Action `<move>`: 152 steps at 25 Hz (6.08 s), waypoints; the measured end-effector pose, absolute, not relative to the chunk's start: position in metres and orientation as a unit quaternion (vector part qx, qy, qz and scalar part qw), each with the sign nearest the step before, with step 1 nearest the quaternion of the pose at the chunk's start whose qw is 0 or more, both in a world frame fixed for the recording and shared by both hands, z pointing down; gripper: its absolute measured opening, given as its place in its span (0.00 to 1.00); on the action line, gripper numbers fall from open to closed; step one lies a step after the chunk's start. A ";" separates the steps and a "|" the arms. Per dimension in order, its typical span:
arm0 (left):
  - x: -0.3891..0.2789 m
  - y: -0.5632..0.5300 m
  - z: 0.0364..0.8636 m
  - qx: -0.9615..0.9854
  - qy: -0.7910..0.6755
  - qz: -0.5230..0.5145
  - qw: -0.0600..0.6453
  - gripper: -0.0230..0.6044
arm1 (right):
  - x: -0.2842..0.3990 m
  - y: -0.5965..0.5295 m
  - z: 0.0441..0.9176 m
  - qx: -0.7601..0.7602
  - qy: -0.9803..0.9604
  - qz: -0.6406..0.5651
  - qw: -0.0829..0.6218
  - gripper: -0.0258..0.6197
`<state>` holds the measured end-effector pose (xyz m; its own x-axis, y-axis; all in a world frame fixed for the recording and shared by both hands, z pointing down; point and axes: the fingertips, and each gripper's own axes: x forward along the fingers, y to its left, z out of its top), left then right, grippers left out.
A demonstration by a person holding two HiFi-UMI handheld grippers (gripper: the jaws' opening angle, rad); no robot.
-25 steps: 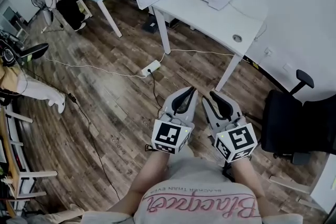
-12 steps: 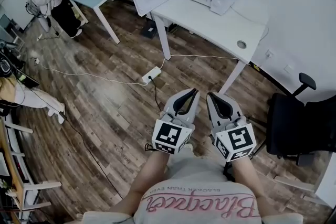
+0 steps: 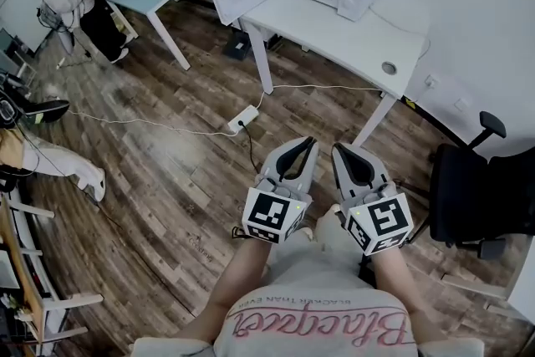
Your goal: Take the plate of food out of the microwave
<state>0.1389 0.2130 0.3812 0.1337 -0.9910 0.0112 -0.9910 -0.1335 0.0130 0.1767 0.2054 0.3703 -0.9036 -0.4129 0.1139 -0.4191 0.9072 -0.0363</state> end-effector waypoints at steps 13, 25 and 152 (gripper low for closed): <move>0.133 0.213 0.377 0.745 -0.667 0.010 -0.017 0.04 | 0.168 0.198 0.371 0.217 -0.975 0.035 0.037 0.06; 0.106 0.177 0.382 0.727 -0.686 0.001 0.001 0.04 | 0.158 0.152 0.378 0.212 -0.975 0.046 0.041 0.06; -0.226 -0.245 0.388 0.799 -0.597 -0.044 0.057 0.04 | -0.187 -0.247 0.387 0.232 -0.958 0.167 0.014 0.06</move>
